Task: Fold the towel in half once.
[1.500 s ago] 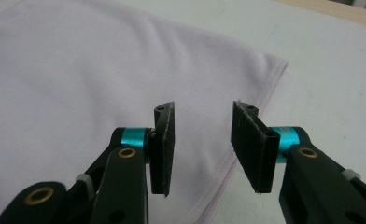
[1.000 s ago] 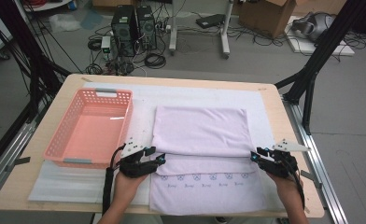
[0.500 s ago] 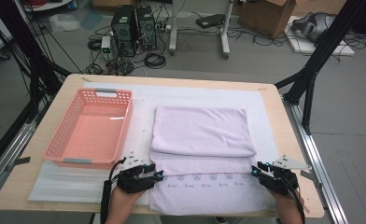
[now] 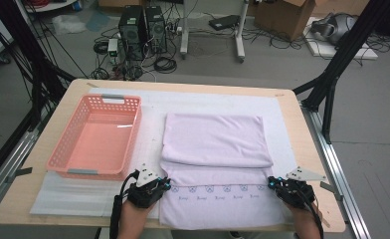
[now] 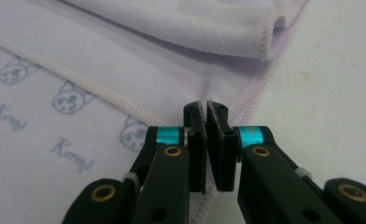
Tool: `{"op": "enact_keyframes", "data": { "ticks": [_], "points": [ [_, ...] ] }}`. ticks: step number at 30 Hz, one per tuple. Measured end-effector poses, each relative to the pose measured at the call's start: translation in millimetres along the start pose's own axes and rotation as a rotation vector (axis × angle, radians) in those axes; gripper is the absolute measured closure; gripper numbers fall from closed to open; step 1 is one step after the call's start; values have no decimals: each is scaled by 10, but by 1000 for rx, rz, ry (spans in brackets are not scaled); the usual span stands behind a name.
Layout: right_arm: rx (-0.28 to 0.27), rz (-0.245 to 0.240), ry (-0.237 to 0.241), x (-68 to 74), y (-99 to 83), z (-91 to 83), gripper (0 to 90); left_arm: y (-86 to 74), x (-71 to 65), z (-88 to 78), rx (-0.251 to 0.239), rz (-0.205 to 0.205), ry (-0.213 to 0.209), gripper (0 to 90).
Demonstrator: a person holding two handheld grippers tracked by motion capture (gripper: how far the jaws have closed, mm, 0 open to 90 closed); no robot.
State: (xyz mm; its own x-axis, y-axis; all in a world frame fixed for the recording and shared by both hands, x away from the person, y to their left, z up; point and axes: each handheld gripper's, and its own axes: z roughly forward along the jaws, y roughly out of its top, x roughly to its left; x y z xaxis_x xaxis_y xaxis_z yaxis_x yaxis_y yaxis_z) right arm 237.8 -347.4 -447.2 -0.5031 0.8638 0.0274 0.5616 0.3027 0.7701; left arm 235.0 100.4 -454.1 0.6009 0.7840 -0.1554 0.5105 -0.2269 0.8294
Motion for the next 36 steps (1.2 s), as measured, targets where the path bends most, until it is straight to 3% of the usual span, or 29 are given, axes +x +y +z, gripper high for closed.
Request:
{"op": "enact_keyframes", "data": {
  "ticks": [5, 8, 16, 28, 31, 33, 34, 36],
  "points": [
    [-28, 15, 23, 9, -22, -134, 871, 3, -9, -189, -66, -48, -79, 862],
    [-36, 22, 30, 43, -41, -237, 871, -33, -40, -284, -85, -58, -95, 862],
    [-37, 11, 47, 156, -170, -448, 872, -166, -154, -479, -90, -46, -130, 862],
    [-33, 4, 66, 310, -337, -707, 874, -380, -262, -664, -55, -31, -157, 862],
    [-19, -4, 66, 347, -376, -749, 874, -402, -276, -699, -65, -25, -155, 851],
    [0, -12, 55, 368, -403, -753, 872, -395, -258, -703, -84, -32, -158, 784],
    [5, -11, 54, 366, -409, -747, 865, -381, -239, -696, -94, -46, -156, 681],
    [-1, 20, 53, 343, -404, -727, 788, -335, -182, -685, -122, -65, -160, 574]
  ]
}}
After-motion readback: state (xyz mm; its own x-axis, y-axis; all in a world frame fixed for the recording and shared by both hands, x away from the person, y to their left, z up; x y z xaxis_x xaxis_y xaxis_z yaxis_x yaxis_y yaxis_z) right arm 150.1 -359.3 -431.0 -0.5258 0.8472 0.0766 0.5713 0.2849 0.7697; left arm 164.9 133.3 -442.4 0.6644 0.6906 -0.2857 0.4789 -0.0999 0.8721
